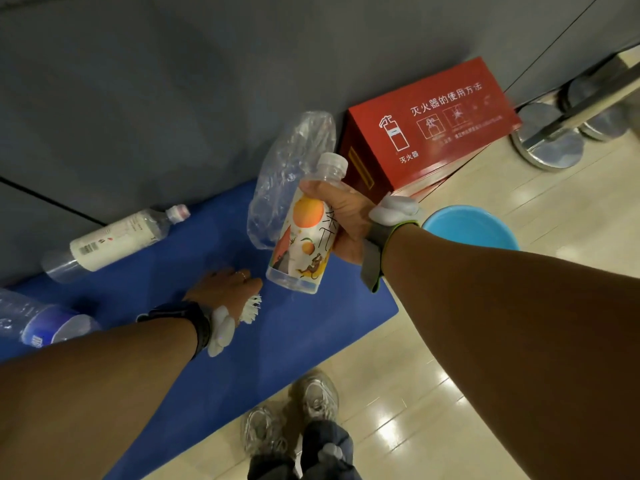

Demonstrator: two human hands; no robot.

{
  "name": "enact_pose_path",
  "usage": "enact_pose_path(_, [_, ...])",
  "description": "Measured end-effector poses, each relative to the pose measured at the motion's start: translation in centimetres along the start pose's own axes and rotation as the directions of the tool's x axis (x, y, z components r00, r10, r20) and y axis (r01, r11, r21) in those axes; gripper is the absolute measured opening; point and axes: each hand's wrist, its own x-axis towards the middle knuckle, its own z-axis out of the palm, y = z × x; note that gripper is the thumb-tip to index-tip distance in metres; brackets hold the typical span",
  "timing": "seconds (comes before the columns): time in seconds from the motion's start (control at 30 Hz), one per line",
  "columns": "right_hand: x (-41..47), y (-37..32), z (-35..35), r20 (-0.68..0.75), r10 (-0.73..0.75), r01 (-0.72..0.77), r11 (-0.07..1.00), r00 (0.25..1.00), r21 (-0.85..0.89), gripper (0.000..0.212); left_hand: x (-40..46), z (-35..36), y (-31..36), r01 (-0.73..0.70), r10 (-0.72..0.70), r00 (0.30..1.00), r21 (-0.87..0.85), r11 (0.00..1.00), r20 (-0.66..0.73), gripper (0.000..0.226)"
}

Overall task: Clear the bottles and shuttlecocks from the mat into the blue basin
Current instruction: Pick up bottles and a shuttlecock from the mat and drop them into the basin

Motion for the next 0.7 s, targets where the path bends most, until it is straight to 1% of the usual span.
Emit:
enact_pose_path(0.07, [-0.3, -0.3, -0.3, 0.000, -0.009, 0.009, 1.000, 1.000, -0.006, 0.009, -0.2, -1.2, 0.0, 0.002, -0.003, 0.999, -0.040, 0.999, -0.035, 0.044])
enact_pose_path(0.13, [-0.8, -0.9, -0.6, -0.004, -0.026, 0.026, 1.000, 1.000, -0.014, 0.007, -0.7, -3.0, -0.3, 0.016, -0.019, 0.995, -0.031, 0.999, -0.098, 0.045])
enact_pose_path(0.23, [-2.3, -2.9, -0.4, -0.012, -0.059, 0.059, 0.998, 0.998, -0.037, 0.009, -2.3, -6.7, -1.2, 0.095, -0.110, 0.978, -0.092, 0.991, -0.175, 0.035])
enact_pose_path(0.3, [-3.8, -4.8, 0.0, -0.024, -0.080, 0.079, 0.995, 0.996, -0.052, 0.017, -3.5, -9.9, -1.6, 0.179, -0.227, 0.951, -0.225, 0.958, -0.208, 0.037])
enact_pose_path(0.33, [-4.5, -5.7, 0.2, -0.028, -0.091, 0.089, 0.995, 0.995, -0.054, 0.019, -4.0, -11.5, -1.7, 0.219, -0.296, 0.929, -0.315, 0.923, -0.223, 0.040])
enact_pose_path(0.4, [-6.3, -8.1, 1.0, -0.044, -0.139, 0.137, 0.989, 0.989, -0.061, 0.023, -5.0, -15.0, -2.0, 0.243, -0.429, 0.866, -0.534, 0.810, -0.258, 0.041])
enact_pose_path(0.43, [-7.2, -9.1, 1.2, -0.056, -0.156, 0.153, 0.986, 0.986, -0.060, 0.029, -5.3, -16.4, -2.0, 0.231, -0.481, 0.837, -0.628, 0.743, -0.261, 0.035])
enact_pose_path(0.47, [-8.5, -10.3, 1.9, -0.064, -0.177, 0.173, 0.983, 0.982, -0.059, 0.036, -6.2, -18.5, -2.0, 0.189, -0.506, 0.816, -0.697, 0.692, -0.281, 0.028])
enact_pose_path(0.53, [-9.6, -11.4, 2.1, -0.079, -0.198, 0.196, 0.980, 0.977, -0.030, 0.051, -6.4, -21.2, -1.2, 0.080, -0.511, 0.815, -0.820, 0.567, -0.273, 0.024])
enact_pose_path(0.6, [-10.9, -12.2, 2.4, -0.080, -0.197, 0.195, 0.980, 0.977, -0.035, 0.055, -7.3, -23.6, -0.2, -0.006, -0.516, 0.810, -0.883, 0.468, -0.280, 0.017])
enact_pose_path(0.63, [-11.5, -12.3, 2.5, -0.087, -0.198, 0.194, 0.980, 0.976, -0.042, 0.053, -7.7, -24.4, 0.4, -0.049, -0.509, 0.807, -0.893, 0.448, -0.300, 0.015])
enact_pose_path(0.7, [-12.3, -12.2, 2.7, -0.101, -0.208, 0.205, 0.978, 0.973, -0.043, 0.052, -8.2, -25.5, 1.2, -0.097, -0.479, 0.810, -0.883, 0.459, -0.338, 0.012])
